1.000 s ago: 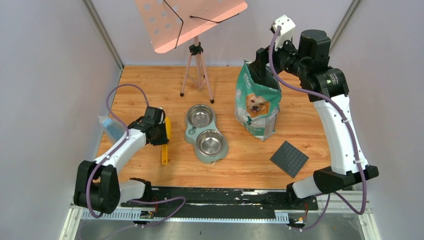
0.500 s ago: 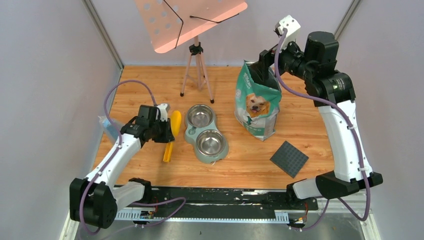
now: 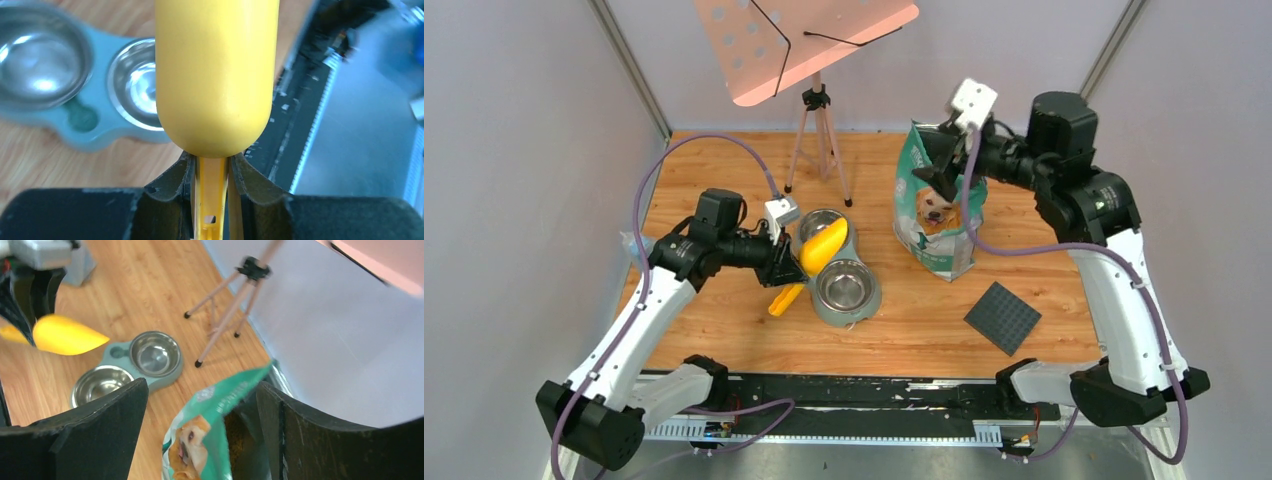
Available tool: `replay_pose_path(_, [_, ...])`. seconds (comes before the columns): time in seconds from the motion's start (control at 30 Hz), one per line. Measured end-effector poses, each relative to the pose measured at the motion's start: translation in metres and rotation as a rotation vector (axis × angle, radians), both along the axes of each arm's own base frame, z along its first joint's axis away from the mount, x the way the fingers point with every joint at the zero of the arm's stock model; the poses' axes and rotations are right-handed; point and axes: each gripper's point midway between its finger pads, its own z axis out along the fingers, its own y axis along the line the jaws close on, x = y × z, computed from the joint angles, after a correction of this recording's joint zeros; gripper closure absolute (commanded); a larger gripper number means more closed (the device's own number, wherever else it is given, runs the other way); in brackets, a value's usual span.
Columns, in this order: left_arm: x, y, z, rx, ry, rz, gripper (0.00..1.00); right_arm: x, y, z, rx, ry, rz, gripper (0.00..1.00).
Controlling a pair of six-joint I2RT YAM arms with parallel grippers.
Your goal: Serve the pet food
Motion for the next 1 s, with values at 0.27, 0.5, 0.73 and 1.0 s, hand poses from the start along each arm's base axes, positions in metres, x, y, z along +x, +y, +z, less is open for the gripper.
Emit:
replay_pose_path(0.27, [-0.033, -0.029, 0.047, -0.090, 0.006, -0.310, 1.00, -0.053, 0.073, -0.077, -0.333, -0.239, 0.388, 0.19])
replay_pose_path(0.5, [-0.035, -0.037, 0.036, -0.088, 0.182, -0.425, 1.00, -0.066, 0.089, -0.127, -0.499, -0.527, 0.535, 0.20])
replay_pose_path(0.73, [-0.046, -0.036, 0.040, -0.111, 0.255, -0.472, 1.00, -0.081, 0.103, -0.106, -0.469, -0.810, 0.585, 0.25])
replay_pose_path(1.0, [-0.049, -0.040, 0.044, -0.146, 0.307, -0.496, 1.00, -0.092, 0.119, -0.122, -0.460, -0.910, 0.665, 0.40])
